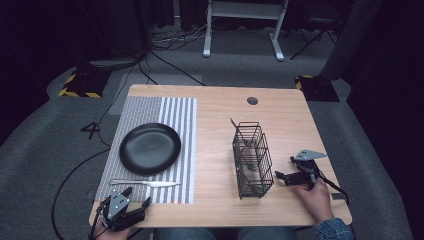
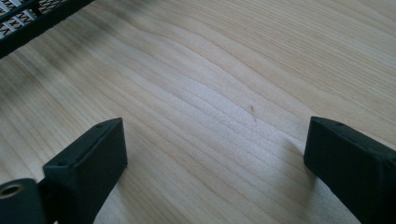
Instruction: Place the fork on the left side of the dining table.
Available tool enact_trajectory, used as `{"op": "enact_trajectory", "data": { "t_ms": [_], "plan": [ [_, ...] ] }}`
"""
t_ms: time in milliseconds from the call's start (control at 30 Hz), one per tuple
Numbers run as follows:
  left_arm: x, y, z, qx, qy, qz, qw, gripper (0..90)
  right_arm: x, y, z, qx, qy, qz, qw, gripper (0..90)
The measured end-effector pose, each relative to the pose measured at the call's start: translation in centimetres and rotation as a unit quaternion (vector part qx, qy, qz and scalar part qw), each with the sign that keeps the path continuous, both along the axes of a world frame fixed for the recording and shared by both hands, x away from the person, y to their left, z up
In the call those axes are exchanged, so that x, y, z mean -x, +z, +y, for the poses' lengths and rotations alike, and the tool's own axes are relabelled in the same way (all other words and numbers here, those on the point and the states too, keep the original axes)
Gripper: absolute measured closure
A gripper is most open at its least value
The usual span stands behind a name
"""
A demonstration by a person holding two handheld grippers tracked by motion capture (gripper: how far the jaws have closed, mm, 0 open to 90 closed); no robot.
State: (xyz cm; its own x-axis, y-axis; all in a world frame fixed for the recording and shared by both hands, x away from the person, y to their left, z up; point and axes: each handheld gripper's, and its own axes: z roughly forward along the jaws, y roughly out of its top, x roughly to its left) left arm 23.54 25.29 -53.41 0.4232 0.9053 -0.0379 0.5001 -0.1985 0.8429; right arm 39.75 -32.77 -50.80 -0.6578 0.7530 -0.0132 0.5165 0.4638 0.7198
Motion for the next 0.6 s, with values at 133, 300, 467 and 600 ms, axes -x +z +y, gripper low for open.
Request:
{"op": "enact_trajectory", "data": {
  "t_ms": [133, 300, 467, 600],
  "plan": [
    [-0.06, 0.09, -0.01, 0.000, 0.001, 0.004, 1.0000, 25.6, -0.01, 0.00, -0.02, 0.000, 0.000, 0.000, 1.0000, 6.2],
    [-0.13, 0.20, 0.07, 0.005, 0.002, 0.009, 0.9999, 25.7, -0.01, 0.00, -0.03, 0.000, 0.001, 0.000, 1.0000, 6.2],
    [-0.22, 0.35, 0.11, 0.006, 0.000, 0.015, 0.9999, 25.5, 0.00, 0.00, -0.03, 0.000, 0.001, 0.000, 1.0000, 6.3],
    [-0.31, 0.99, -0.16, -0.001, 0.002, 0.031, 0.9995, 27.5, 0.03, 0.02, -0.06, 0.000, -0.001, 0.000, 1.0000, 7.5]
  ]
}}
